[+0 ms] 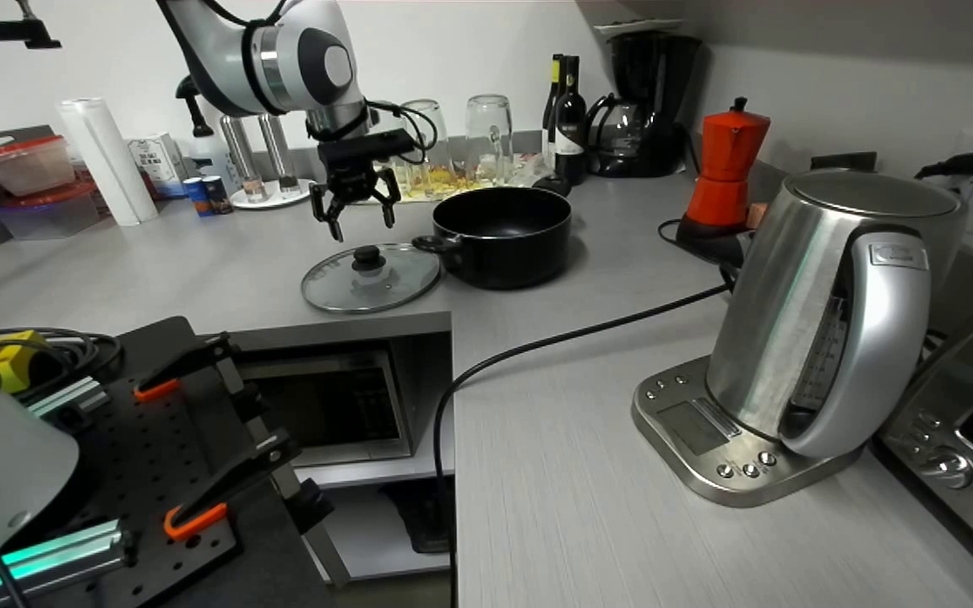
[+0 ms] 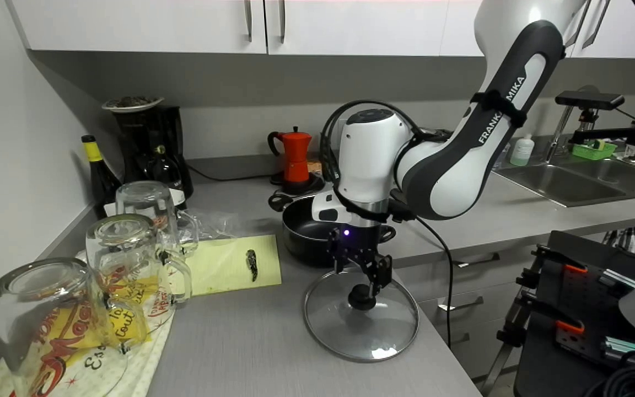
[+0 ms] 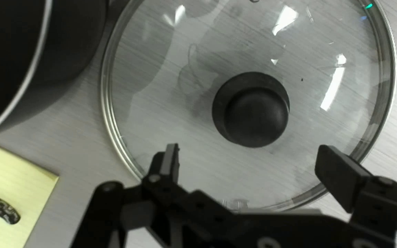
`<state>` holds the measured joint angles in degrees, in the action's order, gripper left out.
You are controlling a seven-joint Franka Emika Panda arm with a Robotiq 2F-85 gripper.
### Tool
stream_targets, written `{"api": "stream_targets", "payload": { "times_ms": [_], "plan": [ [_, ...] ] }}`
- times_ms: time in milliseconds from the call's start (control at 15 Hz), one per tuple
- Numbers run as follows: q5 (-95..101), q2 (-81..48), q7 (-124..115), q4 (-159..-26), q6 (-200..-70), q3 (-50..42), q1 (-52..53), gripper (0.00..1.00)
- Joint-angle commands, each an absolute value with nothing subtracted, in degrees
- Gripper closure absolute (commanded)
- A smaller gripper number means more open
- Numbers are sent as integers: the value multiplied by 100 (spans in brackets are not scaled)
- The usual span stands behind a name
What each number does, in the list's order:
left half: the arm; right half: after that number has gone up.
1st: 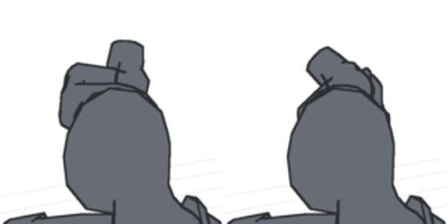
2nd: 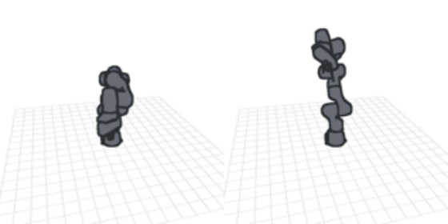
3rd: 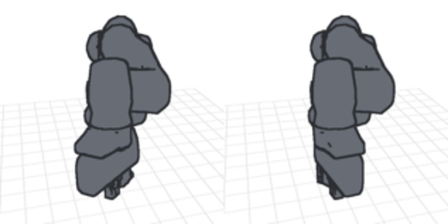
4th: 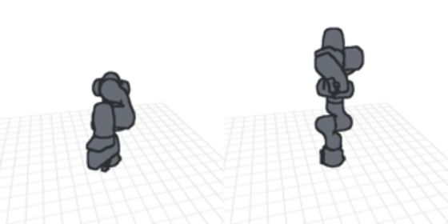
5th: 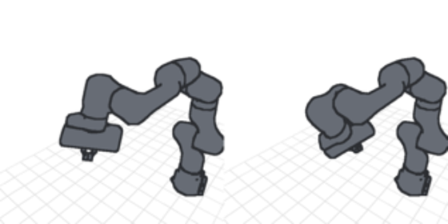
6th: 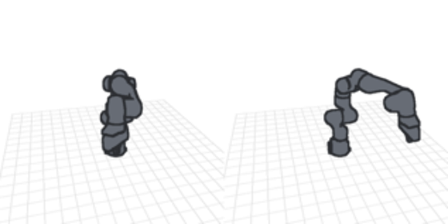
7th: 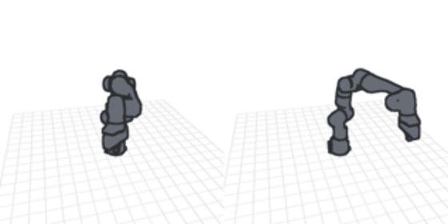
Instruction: Remove the glass lid from the black pot.
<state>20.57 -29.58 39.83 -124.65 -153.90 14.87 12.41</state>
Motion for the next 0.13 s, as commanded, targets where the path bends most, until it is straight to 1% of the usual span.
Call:
{"api": "stream_targets", "payload": {
  "times_ms": [0,67],
  "plan": [
    [2114,-2429,4108,-12801,-15370,1647,1200,0],
    [2113,-2310,4119,-12872,-15374,1679,1202,0]
  ]
}}
